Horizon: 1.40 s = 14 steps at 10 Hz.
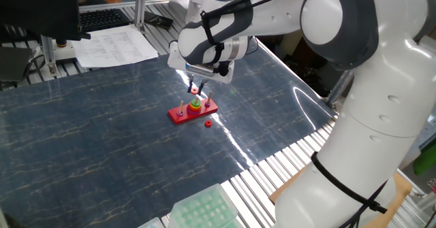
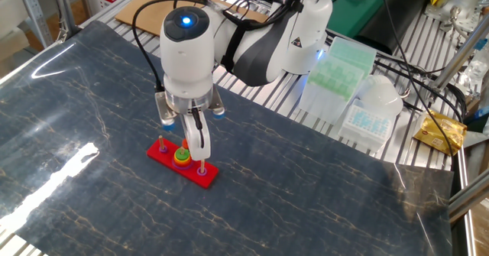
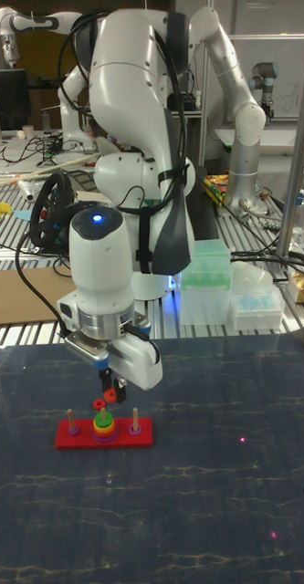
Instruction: Take out one Hanoi block and throw it aside
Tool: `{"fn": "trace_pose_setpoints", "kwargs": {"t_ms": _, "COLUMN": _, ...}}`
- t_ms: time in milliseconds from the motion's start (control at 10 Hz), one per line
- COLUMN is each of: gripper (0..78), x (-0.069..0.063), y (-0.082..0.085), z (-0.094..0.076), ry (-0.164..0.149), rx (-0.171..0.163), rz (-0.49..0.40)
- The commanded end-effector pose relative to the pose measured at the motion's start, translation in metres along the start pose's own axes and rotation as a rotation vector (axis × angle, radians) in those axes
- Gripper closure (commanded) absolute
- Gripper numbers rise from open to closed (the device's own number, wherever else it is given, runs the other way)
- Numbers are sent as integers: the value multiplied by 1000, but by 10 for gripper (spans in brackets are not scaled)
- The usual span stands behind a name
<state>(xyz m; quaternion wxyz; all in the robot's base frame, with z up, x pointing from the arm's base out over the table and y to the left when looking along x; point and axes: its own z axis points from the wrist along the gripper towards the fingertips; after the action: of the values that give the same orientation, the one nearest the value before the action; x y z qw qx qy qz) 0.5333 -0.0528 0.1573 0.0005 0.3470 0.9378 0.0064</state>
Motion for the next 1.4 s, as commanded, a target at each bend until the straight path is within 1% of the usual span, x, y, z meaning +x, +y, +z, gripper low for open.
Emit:
{"fn": "trace_pose_setpoints", "kwargs": {"t_ms": 100, "gripper": 764, "x": 9, "y": 17, "z": 3, "ry": 3, "rx": -15, "rz": 51}}
{"fn": "trace_pose_setpoints", "kwargs": {"t_ms": 300, "gripper": 764, "x": 10, "y": 18, "z": 5, "ry": 3, "rx": -17, "rz": 52}}
{"fn": "trace_pose_setpoints", "kwargs": {"t_ms": 500, "gripper": 764, "x": 11, "y": 22, "z": 12, "ry": -1, "rx": -27, "rz": 58}}
{"fn": "trace_pose_setpoints", "kwargs": {"t_ms": 700, "gripper": 764, "x": 11, "y": 24, "z": 16, "ry": 4, "rx": -32, "rz": 68}}
{"fn": "trace_pose_setpoints", "kwargs": {"t_ms": 900, "gripper": 764, "x": 11, "y": 24, "z": 16, "ry": 7, "rx": -30, "rz": 68}}
{"fn": "trace_pose_setpoints", "kwargs": {"t_ms": 1000, "gripper": 764, "x": 10, "y": 25, "z": 16, "ry": 16, "rx": -36, "rz": 72}}
{"fn": "trace_pose_setpoints", "kwargs": {"t_ms": 1100, "gripper": 764, "x": 8, "y": 27, "z": 15, "ry": 16, "rx": -35, "rz": 74}}
{"fn": "trace_pose_setpoints", "kwargs": {"t_ms": 1200, "gripper": 764, "x": -7, "y": 42, "z": 10, "ry": 18, "rx": -23, "rz": 86}}
{"fn": "trace_pose_setpoints", "kwargs": {"t_ms": 1300, "gripper": 764, "x": -17, "y": 50, "z": 8, "ry": 25, "rx": -18, "rz": 84}}
{"fn": "trace_pose_setpoints", "kwargs": {"t_ms": 1400, "gripper": 764, "x": -23, "y": 56, "z": 12, "ry": 23, "rx": -19, "rz": 76}}
